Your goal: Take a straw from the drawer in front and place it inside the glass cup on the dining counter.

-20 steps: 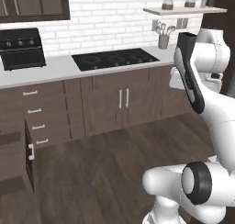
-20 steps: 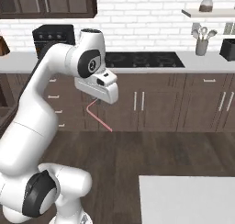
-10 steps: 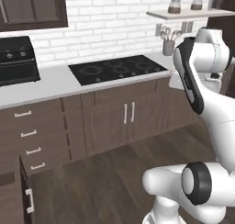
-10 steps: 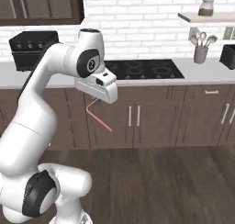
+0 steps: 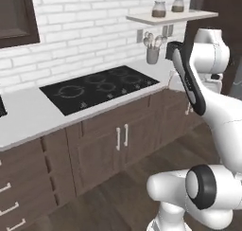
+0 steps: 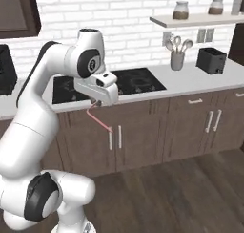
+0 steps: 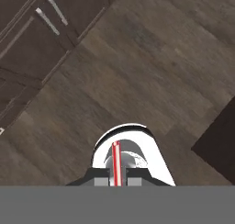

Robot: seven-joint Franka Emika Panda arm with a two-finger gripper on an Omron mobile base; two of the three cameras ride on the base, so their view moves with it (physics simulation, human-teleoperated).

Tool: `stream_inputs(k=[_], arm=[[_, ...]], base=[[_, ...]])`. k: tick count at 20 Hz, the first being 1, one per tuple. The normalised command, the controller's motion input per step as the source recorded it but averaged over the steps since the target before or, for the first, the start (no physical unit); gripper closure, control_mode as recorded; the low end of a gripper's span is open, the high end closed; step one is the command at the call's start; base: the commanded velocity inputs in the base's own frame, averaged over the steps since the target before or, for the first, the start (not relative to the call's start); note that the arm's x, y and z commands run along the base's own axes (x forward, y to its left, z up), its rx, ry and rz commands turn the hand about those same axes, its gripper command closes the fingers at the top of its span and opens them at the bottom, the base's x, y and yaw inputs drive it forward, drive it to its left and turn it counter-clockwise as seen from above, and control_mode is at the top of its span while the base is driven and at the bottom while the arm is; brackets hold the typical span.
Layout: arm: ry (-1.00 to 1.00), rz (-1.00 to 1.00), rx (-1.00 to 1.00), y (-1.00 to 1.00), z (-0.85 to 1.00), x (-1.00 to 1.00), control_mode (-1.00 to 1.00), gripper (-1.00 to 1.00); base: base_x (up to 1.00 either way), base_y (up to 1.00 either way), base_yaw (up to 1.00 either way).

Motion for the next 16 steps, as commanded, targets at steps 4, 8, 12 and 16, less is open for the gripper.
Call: stream_inputs(k=[4,8,12,16], arm=[[0.00,0.00,0.00,0.00,0.00,0.00,1.00,1.00],[0.00,0.00,0.00,0.00,0.00,0.00,1.00,1.00],[0.00,0.00,0.00,0.00,0.00,0.00,1.00,1.00],[0.00,0.00,0.00,0.00,0.00,0.00,1.00,1.00]], base=[[0.44,-0.09,-0.67],[0.36,-0.15,-0.69],[0.50,-0.13,-0.65],[0.72,-0.04,-0.58]])
